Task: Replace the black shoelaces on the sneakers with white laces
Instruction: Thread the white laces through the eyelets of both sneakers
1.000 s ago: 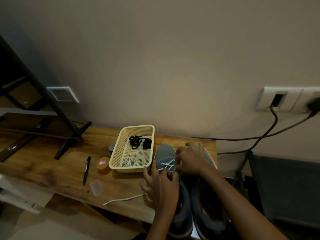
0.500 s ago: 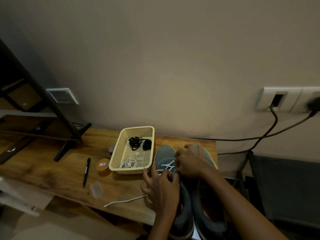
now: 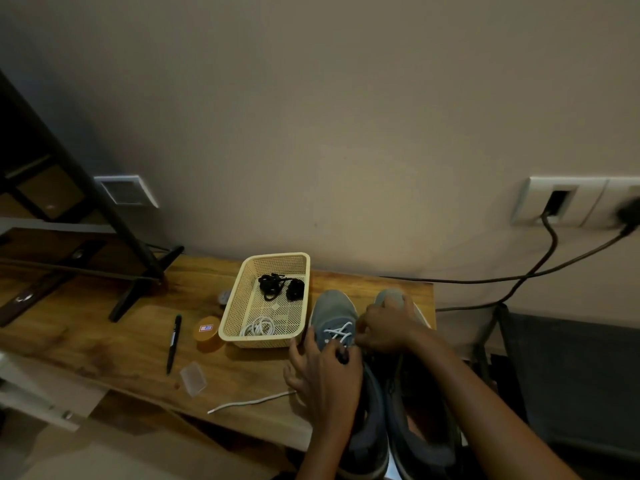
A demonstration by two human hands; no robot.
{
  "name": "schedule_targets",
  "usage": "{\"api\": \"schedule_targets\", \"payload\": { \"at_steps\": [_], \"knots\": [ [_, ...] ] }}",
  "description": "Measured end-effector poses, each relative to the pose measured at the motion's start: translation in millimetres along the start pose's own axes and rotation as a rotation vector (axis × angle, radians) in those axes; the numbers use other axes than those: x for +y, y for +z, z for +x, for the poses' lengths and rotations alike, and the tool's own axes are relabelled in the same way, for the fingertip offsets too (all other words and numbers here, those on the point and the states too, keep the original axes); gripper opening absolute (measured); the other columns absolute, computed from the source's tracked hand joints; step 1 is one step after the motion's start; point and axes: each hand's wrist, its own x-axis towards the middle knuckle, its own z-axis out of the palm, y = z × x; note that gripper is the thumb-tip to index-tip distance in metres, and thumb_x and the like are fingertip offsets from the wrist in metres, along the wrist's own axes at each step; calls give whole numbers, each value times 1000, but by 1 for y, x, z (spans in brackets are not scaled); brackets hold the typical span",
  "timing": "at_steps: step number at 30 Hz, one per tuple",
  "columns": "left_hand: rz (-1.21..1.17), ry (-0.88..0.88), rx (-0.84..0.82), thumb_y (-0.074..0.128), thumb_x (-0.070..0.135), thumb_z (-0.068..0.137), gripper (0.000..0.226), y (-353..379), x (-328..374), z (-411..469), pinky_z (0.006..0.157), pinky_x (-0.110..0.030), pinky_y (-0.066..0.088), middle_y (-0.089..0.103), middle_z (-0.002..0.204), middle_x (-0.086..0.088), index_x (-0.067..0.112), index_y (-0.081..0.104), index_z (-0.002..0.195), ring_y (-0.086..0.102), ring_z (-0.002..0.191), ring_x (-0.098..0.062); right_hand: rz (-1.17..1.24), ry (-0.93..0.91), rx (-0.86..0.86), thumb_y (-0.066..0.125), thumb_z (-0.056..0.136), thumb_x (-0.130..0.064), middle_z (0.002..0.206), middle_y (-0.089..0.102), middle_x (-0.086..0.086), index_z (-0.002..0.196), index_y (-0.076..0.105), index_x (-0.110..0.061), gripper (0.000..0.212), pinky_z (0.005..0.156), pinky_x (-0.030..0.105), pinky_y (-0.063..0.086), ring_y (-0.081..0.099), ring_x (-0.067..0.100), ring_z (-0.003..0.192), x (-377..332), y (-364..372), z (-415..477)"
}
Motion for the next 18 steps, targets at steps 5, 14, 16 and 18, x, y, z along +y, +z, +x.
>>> {"api": "schedule_targets", "payload": {
  "at_steps": [5,14,16,18],
  "knots": [
    [-26,-4,17,50,44,90,21,-3,0,-4,113,-46,11,27,151,12,33,67,96,7,142,-19,36,-38,8,44,90,-21,109,52,6,73,52,-21,19,109,60,0,33,33,128,-4,4,3],
    [-137,-73,-10,52,38,90,25,-18,12,-13,112,-48,21,23,152,6,28,65,110,10,141,-22,163,-163,-178,56,87,-21,70,52,-9,59,50,-23,29,99,47,30,52,15,85,13,-13,-5],
    [-99,-27,7,51,38,90,24,-14,9,-11,113,-48,16,27,151,8,27,67,104,10,141,-19,227,-173,-247,56,89,-20,71,58,-7,70,58,-17,20,92,36,39,55,7,72,10,-18,-9],
    [-146,-60,14,52,38,90,25,-13,9,-11,112,-48,17,28,150,7,26,67,105,11,141,-20,273,-173,-296,54,91,-16,69,61,-5,78,61,-12,15,70,16,41,53,-1,60,10,-27,-18]
  ]
}}
